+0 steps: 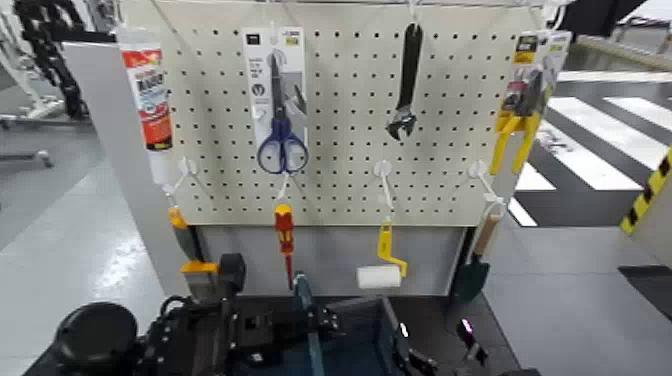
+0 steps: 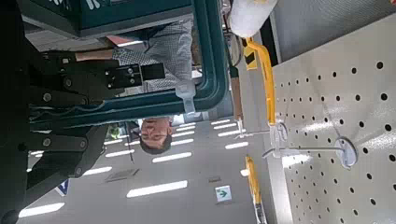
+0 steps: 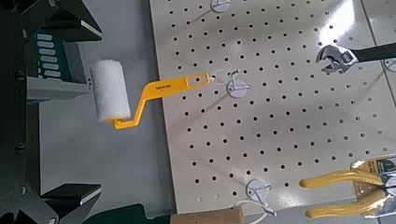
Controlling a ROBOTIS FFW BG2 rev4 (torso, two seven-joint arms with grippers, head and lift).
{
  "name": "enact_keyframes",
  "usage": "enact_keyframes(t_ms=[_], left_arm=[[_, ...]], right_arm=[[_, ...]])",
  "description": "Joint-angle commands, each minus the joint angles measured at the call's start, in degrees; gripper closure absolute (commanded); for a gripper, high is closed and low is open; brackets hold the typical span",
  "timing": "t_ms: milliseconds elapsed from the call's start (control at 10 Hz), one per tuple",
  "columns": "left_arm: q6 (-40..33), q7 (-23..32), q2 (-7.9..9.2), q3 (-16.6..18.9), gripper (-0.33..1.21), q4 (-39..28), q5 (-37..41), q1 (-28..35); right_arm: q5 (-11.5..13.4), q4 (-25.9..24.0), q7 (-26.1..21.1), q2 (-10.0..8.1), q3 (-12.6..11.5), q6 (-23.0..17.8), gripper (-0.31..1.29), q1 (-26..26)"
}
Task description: Place the crate on the table.
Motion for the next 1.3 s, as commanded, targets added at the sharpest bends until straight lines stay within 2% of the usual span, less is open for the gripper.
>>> enact_keyframes(t_ms=[100, 400, 1300], left_arm=[[-1.54, -4.08, -0.67, -3.47, 1.18, 2.99, -4.58, -3.31], [-2.77, -6.54, -1.46, -5.41, 1.18, 5.37, -6.51, -5.15], [-5.49, -14.63, -1.98, -9.27, 1.18, 10.38, -13.10, -8.32]], right_arm=[[-0.15, 0.17, 0.07, -0.03, 0.17, -0.24, 0.15, -0.11], [-0.24, 0.43, -0.02, 0.06, 0.26, -0.51, 0.15, -0.20], [-0.41, 0.43, -0.02, 0.15, 0.52, -1.04, 0.15, -0.29]])
